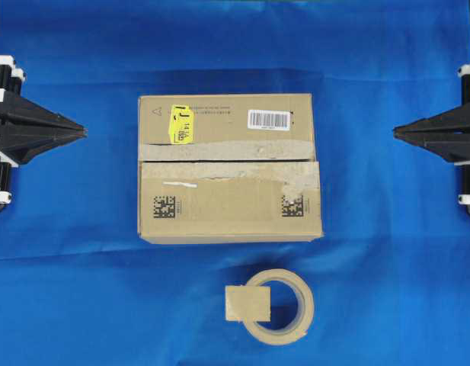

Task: Apply tape along the seams of the closed cardboard box to seal it securely.
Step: 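Move the left gripper toward the tape roll in front of the box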

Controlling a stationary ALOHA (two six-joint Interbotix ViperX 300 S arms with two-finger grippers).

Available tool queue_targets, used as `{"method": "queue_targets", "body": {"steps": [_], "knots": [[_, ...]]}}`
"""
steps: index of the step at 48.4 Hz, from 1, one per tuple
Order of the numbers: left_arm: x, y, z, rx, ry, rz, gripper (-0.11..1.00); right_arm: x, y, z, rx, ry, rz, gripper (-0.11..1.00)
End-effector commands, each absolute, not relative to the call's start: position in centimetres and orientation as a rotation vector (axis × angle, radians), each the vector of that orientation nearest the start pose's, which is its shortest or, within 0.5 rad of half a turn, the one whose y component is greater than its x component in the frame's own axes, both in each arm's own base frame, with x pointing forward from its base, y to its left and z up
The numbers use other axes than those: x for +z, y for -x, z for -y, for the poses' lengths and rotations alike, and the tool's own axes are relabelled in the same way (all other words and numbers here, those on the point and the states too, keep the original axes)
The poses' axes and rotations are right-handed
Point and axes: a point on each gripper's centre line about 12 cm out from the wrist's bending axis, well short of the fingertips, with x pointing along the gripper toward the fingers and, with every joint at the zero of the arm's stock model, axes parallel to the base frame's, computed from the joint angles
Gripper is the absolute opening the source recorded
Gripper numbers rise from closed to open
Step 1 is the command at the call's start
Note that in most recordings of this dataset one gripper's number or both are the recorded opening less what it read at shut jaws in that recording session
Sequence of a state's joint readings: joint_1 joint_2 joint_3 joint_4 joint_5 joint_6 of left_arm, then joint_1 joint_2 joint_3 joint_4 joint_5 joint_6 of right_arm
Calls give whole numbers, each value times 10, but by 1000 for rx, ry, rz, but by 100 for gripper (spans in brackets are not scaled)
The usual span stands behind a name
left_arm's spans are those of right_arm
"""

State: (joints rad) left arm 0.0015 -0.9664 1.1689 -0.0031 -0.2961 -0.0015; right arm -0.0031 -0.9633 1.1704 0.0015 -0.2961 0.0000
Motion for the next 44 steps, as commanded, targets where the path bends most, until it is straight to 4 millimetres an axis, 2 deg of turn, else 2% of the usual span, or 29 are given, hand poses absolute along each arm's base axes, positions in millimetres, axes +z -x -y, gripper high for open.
{"method": "queue_targets", "body": {"steps": [1, 10, 26, 37, 44], "knots": [[298, -202, 1, -4, -64, 86, 0, 303, -202, 0, 0, -6, 101, 0], [295, -204, 23, -99, -300, 93, 0, 307, -207, 0, 0, -5, 89, 0], [267, -216, 74, -324, -892, 114, 0, 308, -208, 0, -1, -1, 89, 0], [245, -239, 114, -469, -973, 92, 0, 311, -209, 0, -1, 8, 95, 0], [227, -273, 138, -537, -992, 21, 1, 311, -209, 0, -1, 12, 95, 0]]}}
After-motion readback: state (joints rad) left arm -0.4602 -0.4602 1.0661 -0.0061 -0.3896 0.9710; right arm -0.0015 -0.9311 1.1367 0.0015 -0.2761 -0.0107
